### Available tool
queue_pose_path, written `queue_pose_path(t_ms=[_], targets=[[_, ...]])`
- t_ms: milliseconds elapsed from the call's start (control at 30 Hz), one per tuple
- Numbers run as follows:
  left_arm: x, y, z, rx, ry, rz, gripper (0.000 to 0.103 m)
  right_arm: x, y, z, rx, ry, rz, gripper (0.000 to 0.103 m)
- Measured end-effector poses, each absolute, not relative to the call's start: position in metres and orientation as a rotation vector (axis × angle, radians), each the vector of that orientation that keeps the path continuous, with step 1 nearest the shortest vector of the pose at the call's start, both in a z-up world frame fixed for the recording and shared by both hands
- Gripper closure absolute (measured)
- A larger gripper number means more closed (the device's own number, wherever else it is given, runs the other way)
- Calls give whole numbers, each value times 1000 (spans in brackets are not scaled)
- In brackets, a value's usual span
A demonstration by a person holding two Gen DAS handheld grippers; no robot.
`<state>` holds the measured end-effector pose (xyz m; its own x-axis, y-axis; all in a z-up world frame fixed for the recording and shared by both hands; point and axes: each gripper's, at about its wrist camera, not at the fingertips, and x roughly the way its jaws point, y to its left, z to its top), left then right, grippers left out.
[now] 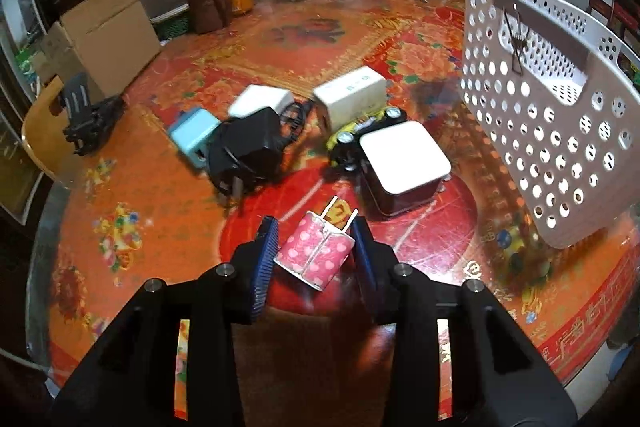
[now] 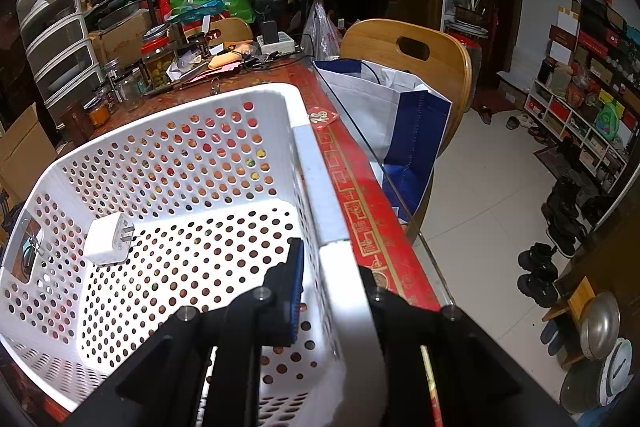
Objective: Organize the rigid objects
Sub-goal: 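Grasp the pink polka-dot charger with the left tool, then carry the pink charger into the basket and release it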
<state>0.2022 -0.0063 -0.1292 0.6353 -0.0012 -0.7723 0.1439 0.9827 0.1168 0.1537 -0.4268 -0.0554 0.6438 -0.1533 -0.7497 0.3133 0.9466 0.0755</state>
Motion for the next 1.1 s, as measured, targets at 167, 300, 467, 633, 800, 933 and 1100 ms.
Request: queue_pose_path(t_ms=[167, 300, 467, 633, 800, 933, 1100], targets=[[197, -1, -116, 166, 848, -59, 68, 154, -426, -55, 209, 827, -264, 90], [195, 2, -107, 162, 831, -52, 68, 154, -426, -55, 210, 827, -264, 90], [192, 1, -91, 193, 791, -12, 68, 154, -426, -55, 210, 826, -263, 90], [194, 3, -71, 208, 755, 22, 68, 154, -427, -55, 209, 827, -262, 90], [199, 2, -48, 230, 717, 40, 68, 154, -426, -56, 207, 828, -260, 90], [201, -7, -27, 259, 671, 42, 68, 154, -426, -56, 208, 828, -260, 90], [205, -19, -2, 290, 622, 53, 68, 154, -426, -56, 207, 829, -260, 90]])
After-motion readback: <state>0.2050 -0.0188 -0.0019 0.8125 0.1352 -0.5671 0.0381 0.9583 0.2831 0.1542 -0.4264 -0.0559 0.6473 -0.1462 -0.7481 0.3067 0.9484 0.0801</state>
